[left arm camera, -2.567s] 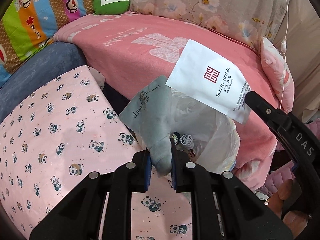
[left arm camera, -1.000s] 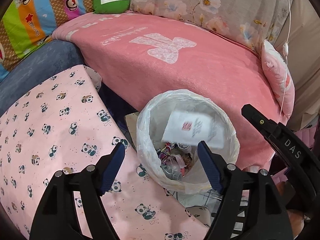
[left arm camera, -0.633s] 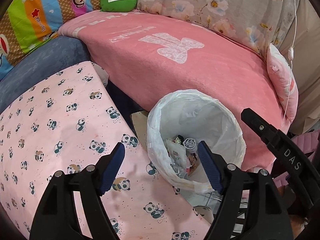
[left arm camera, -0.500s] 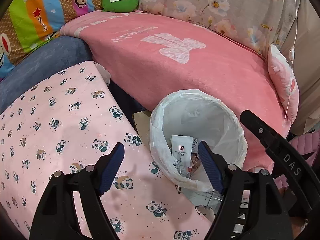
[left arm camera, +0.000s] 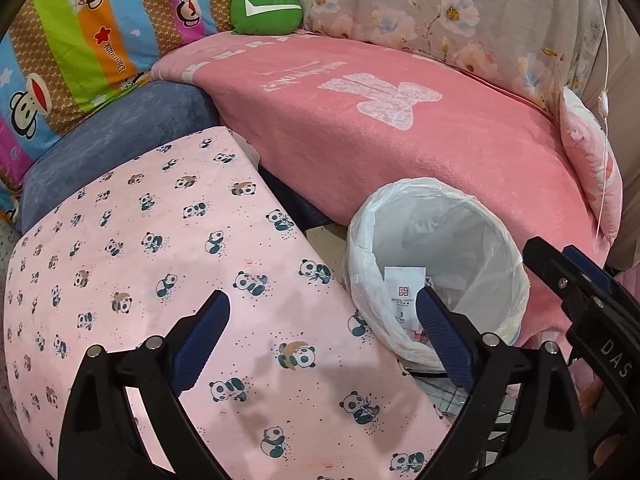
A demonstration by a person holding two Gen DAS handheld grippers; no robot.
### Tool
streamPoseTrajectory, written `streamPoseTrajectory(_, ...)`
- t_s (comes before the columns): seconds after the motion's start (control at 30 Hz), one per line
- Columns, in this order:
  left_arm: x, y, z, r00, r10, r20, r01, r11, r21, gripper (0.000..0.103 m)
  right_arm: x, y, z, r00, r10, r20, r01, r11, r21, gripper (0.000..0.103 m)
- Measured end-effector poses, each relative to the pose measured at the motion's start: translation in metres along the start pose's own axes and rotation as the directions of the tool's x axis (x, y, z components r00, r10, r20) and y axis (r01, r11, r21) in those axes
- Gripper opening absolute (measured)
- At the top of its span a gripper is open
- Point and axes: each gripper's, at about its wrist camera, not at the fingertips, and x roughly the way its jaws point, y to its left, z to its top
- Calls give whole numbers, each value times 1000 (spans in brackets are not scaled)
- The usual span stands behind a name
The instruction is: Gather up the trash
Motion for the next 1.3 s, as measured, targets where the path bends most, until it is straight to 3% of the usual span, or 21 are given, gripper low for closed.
streamPoseTrajectory(0.3, -6, 11, -14, 999, 50, -7, -50, 999, -7, 92, -9, 6, -12, 999, -45, -28, 43, 998, -52, 71)
streamPoseTrajectory(0.57, -11, 7, -28, 997, 74, -7, -73, 997, 32, 93, -14, 10, -20, 998, -58, -39, 55, 995, -83, 84)
streamPoseTrajectory(0.93, -15, 8, -38, 996, 89, -19, -88, 996, 30, 93, -20, 12, -30, 996, -80, -43, 75, 990, -116, 86)
streamPoseTrajectory(0.97, -15, 8, -39, 996, 91, -21, -90, 995, 31, 93, -20, 13, -31, 995, -86, -43, 81, 989, -121, 87)
streamPoseTrajectory(1.0, -15, 9, -39, 995, 94, -21, -93, 995, 30, 93, -21, 13, -32, 995, -89, -44, 83, 988, -127, 97)
streamPoseTrajectory(1.3, -16, 8, -43, 994, 108, -18, -107, 994, 33, 93, -23, 14, -41, 991, -124, -56, 113, 979, -172, 96)
